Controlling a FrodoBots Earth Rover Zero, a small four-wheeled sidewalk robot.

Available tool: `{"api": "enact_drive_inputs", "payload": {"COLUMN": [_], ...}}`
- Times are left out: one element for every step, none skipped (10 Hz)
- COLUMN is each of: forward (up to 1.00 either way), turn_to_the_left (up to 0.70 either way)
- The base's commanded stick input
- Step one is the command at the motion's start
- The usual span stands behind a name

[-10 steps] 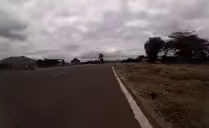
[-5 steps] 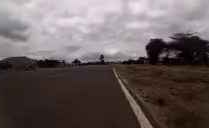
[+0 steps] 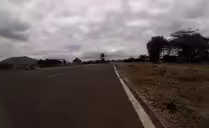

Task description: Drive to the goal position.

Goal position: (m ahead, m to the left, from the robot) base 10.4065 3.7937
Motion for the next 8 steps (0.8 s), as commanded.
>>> {"api": "enact_drive_inputs", "payload": {"forward": [0.50,0.50,0.50,0.50,0.50,0.50,0.50,0.50], "turn_to_the_left": [0.00,0.00,0.00,0.00,0.00,0.00,-0.50,-0.50]}}
